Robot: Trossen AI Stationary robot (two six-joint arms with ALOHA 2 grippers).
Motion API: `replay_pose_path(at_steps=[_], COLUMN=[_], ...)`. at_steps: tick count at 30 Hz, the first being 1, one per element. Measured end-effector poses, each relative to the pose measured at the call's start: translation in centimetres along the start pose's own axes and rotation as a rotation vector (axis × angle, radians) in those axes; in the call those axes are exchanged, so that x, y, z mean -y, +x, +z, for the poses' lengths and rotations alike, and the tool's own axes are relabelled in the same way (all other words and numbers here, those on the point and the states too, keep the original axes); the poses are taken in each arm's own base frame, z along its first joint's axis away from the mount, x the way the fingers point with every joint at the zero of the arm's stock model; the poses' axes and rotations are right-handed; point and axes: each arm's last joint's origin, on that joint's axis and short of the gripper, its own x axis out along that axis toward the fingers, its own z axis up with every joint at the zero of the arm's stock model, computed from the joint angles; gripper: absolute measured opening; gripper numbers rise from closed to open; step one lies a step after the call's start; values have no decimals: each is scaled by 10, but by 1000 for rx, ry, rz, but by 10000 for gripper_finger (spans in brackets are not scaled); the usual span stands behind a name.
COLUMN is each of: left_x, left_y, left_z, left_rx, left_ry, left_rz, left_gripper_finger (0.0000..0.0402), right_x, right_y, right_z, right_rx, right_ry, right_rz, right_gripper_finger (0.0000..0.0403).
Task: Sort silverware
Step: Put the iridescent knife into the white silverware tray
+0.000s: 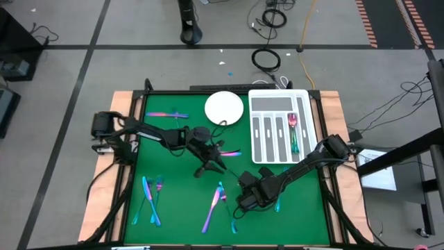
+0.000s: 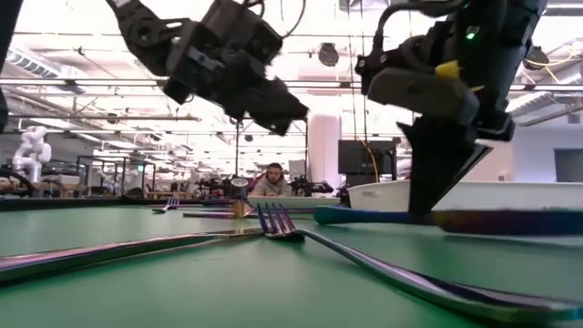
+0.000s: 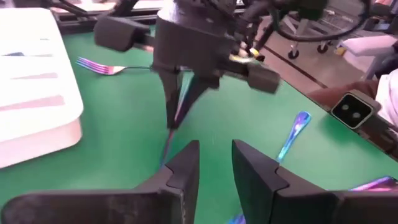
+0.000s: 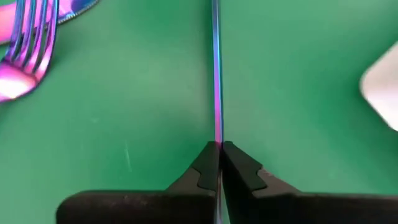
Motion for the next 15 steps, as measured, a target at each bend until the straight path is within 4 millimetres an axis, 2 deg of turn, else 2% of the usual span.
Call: replay_pose_path(at_steps=[5,10,15], left_x=[11,22,25], left_y=[-28,-48,-50], left_z=[-4,-17,-32], left_rx=[40,96,105], left_ry=[8,-16,-49], left_rz=[34,62,124], left_gripper_finger=[98,98,98], right_x=[7,10,9], right_y=[-10,-12,-12], right_z=[1,1,2], right_rx=[-11,-17,-14], right_ry=[-15,-24,-20], right_rz=[-26,-46,-39], right_gripper_finger=[1,1,1])
